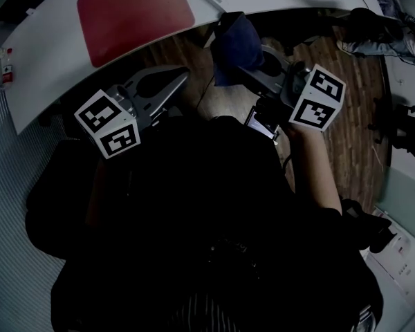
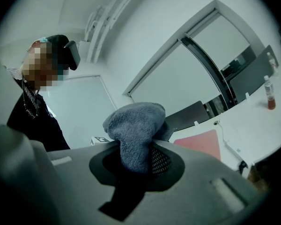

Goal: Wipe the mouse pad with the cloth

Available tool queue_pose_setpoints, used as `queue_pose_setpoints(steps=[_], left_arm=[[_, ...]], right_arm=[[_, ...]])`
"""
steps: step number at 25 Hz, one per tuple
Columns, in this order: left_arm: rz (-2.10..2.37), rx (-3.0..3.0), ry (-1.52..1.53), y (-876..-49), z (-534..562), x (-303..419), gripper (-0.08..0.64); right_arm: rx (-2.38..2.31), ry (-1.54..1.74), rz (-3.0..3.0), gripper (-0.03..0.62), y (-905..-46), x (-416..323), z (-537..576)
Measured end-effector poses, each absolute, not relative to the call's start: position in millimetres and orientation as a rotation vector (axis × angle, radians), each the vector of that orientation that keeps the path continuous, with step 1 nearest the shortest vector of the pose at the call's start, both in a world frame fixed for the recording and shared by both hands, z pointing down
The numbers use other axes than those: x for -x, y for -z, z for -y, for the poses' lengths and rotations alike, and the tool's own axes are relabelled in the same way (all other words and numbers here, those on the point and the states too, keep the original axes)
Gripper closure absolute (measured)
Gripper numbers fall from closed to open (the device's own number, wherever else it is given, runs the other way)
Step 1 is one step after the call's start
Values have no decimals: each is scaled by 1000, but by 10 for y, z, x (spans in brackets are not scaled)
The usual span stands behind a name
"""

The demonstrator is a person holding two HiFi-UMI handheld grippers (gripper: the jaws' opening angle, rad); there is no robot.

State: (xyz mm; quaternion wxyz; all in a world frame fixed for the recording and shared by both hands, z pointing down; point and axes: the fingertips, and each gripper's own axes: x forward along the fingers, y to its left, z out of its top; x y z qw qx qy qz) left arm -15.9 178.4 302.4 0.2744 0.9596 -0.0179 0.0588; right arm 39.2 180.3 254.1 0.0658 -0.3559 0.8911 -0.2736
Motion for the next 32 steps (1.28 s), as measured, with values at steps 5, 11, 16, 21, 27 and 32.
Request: queue_pose_setpoints(steps=[5,11,16,21,27,32], left_arm=[[77,-2571,-151,-2981,-1757,278,555],[141,-2548,-89,-2922,-1641,540,555],[163,-2530,-57,-2981,-1530,699,555],[222,-2525,-79,-3072,-1331,852,555],[351,-2530,-81,-3064,-961,947,555],[413,-2530,-80,-2992,-718,763,555]], right_arm=[[1046,841,-2713,522,-2443,-291,-1752],[993,863,-2747,522,-2414,-64,-1648],[938,859,-2783,522,-2430,123,-1413],[852,883,-2790,522,-2500,260,-1070],[737,819,-2918,522,-2507,453,-662],[673,800,-2982,522,-2539,292,-412]])
